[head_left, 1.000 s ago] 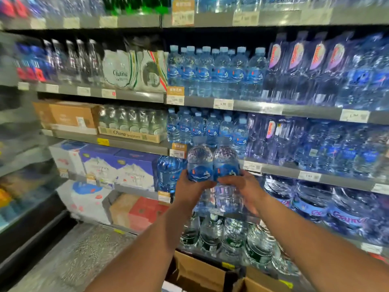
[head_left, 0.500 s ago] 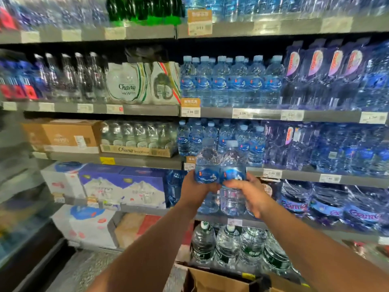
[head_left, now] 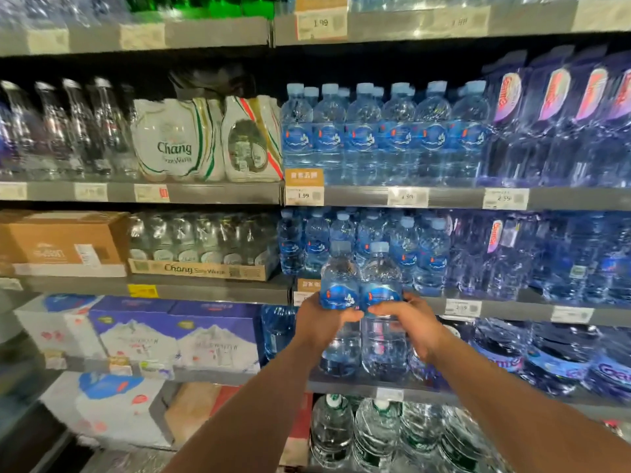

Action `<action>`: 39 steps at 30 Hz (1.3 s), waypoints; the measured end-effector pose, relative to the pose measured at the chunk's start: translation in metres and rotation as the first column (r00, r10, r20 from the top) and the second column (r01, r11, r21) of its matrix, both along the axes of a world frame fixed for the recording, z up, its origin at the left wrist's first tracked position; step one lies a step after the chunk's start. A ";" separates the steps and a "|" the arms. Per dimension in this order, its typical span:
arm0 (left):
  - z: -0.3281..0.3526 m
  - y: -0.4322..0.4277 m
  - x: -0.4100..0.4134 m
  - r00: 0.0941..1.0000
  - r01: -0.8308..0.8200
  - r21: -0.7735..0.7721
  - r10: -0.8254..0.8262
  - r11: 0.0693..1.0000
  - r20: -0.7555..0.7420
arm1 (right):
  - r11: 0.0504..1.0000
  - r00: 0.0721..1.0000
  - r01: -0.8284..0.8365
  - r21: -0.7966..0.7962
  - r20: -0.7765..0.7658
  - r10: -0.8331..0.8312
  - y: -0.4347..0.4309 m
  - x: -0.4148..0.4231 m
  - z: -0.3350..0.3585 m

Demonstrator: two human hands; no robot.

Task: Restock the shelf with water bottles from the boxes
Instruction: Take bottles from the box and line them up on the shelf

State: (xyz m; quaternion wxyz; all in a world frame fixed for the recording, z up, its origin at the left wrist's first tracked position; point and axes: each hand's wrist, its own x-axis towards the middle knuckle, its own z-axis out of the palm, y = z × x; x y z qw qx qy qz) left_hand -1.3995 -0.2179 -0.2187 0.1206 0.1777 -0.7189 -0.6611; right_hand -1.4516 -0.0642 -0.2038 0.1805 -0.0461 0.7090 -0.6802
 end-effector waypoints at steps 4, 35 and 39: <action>0.005 -0.006 -0.037 1.000 0.000 -0.055 0.001 0.998 0.021 | 1.000 1.000 0.013 -0.024 -0.027 -0.013 -0.011 -0.043 0.005; -0.012 -0.073 -0.200 0.998 -0.045 -0.359 0.055 0.932 0.018 | 0.899 0.923 0.360 0.250 -0.234 -0.305 -0.095 -0.173 -0.009; -0.023 -0.073 -0.201 0.999 -0.032 -0.352 0.039 0.936 0.012 | 0.868 0.905 0.407 0.283 -0.251 -0.343 -0.095 -0.175 -0.022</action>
